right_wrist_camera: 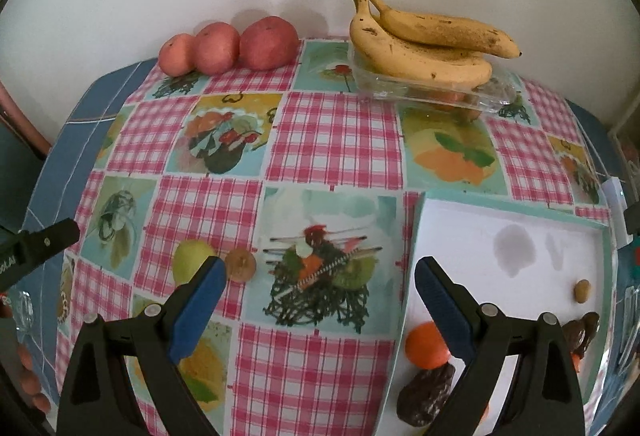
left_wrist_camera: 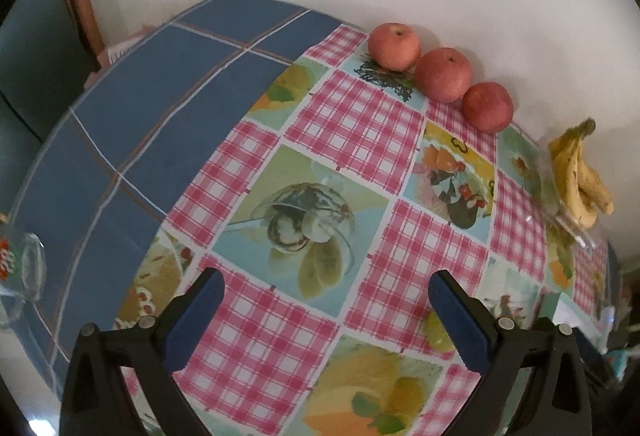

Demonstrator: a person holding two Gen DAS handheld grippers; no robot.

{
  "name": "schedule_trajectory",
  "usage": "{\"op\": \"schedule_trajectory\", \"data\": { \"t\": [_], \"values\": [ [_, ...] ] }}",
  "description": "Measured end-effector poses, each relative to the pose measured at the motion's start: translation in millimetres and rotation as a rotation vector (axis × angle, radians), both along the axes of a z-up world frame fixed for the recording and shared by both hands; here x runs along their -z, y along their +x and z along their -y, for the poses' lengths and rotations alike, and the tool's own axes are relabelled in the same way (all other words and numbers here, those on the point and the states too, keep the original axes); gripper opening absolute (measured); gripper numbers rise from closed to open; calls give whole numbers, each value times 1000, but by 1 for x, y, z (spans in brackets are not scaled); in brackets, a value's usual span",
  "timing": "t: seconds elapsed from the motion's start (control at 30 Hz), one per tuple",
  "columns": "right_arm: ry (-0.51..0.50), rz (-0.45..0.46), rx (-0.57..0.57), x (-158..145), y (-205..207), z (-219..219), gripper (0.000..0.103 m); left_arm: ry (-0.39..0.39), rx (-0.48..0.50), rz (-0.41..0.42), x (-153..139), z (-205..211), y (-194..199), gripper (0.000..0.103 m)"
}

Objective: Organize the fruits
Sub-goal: 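Move both open tools back toward the green pear and remaining fruits, then grasp the green pear with the left gripper while the right grasps a small brown fruit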

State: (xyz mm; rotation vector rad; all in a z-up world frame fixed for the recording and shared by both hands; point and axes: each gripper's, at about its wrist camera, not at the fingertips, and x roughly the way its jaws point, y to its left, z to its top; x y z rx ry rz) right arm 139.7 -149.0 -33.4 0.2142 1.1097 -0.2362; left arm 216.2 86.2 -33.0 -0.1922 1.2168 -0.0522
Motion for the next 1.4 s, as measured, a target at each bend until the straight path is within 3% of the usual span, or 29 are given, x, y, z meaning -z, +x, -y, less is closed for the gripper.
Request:
{"op": "schedule_trajectory", "data": {
  "t": [0.43,0.53,0.87,0.97,1.13,1.3,1.4],
  "values": [
    [58,-37,78,4,14,26,95,-62,0,-72,24,19,7,100],
    [55,-20,91,-3,10,32,95,-71,27,-83,30,28,6,92],
    [58,-1,136,-11,0,52,95,-122,168,-131,47,78,-5,80],
    [64,2,142,-12,-3,56,95,-146,195,-149,51,88,-8,70],
    [67,4,148,-11,-4,58,95,-179,216,-180,57,98,-9,59],
    [67,4,148,-11,-4,57,95,-164,225,-189,62,103,-11,43],
    [66,4,148,-11,-4,57,95,-167,222,-187,63,103,-11,42]
  ]
}}
